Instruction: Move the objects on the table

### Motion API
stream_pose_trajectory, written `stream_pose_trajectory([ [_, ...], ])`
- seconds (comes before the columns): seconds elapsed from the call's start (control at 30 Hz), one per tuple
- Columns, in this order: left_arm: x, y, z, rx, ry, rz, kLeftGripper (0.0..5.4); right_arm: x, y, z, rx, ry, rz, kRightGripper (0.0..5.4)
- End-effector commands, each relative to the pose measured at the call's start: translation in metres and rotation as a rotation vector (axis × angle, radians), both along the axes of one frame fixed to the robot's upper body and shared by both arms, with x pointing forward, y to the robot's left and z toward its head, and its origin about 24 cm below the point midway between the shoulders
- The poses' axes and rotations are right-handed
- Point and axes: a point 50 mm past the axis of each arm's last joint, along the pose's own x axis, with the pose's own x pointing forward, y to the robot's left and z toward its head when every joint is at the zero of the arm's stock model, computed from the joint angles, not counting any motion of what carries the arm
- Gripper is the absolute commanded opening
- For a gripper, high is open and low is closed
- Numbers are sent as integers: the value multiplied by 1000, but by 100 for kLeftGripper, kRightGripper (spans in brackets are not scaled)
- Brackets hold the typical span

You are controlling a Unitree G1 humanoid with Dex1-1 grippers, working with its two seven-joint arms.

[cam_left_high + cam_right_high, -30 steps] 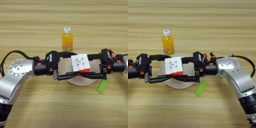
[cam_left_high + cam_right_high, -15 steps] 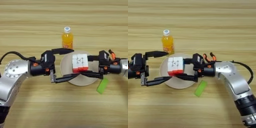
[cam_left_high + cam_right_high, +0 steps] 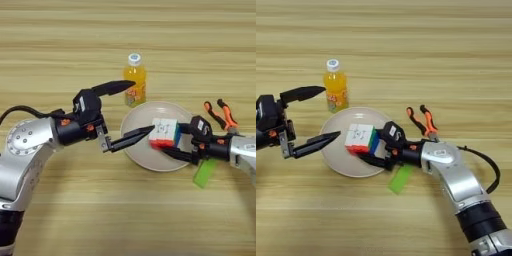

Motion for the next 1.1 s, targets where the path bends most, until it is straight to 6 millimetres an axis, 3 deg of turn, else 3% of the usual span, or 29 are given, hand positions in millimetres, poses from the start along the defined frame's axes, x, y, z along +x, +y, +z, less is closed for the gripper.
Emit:
stream_pose_trajectory([
  [0.03,0,2,0,-15,-2,12,540,4,3,-2,5,-14,-31,332],
  [0.2,0,2,-1,-19,3,19,540,3,5,-6,11,-6,-49,332],
  [0.43,4,5,-3,-18,12,60,540,5,1,-5,22,-17,-78,444],
  [0.67,5,7,-3,-27,10,76,540,5,-4,13,78,-86,-110,533],
  [1.1,18,3,3,-93,-39,228,540,-6,-18,57,391,-217,-228,538],
])
